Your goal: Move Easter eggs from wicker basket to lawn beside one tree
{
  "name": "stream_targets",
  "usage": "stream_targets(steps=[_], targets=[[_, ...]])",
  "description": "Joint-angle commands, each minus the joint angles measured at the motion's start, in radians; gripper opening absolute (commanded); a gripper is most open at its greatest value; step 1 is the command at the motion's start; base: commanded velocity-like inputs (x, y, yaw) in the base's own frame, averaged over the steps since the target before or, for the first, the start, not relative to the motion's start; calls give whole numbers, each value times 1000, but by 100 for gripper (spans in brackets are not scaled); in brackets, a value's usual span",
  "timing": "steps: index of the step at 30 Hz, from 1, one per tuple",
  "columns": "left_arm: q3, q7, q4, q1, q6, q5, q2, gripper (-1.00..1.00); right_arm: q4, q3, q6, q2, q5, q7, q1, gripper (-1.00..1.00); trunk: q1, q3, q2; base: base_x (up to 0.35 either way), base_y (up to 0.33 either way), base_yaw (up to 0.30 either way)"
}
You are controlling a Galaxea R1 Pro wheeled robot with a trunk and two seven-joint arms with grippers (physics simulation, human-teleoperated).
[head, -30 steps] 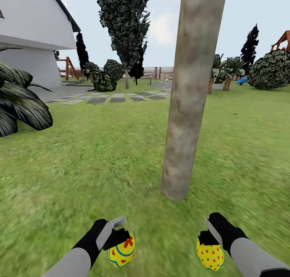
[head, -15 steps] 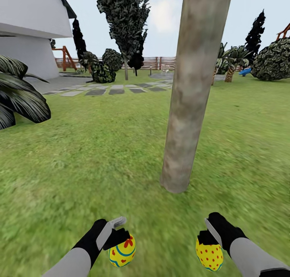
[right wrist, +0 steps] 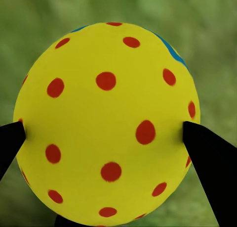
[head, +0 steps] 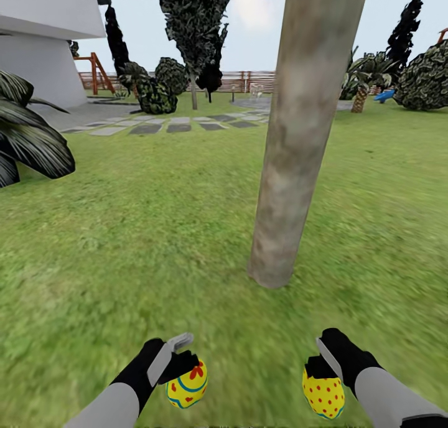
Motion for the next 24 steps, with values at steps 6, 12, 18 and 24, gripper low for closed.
stream_targets(steps=[6,12,18,24], targets=[[10,22,69,0,5,11,16,-100,-1,7,4,0,-10,-7,0,-100,2,-24,-2,0,0,0],[10,131,71,0,0,16,17,-100,1,7,5,0,-10,-7,0,-100,5,-47,-3,0,0,0],[10,124,65,0,-25,17,17,-100,1,8,4,2,-10,-6,0,-100,8,-71,-5,0,0,0],[11,125,13,0,-44,15,22,-100,2,12,4,8,-5,-6,0,-100,9,-78,-5,0,0,0]])
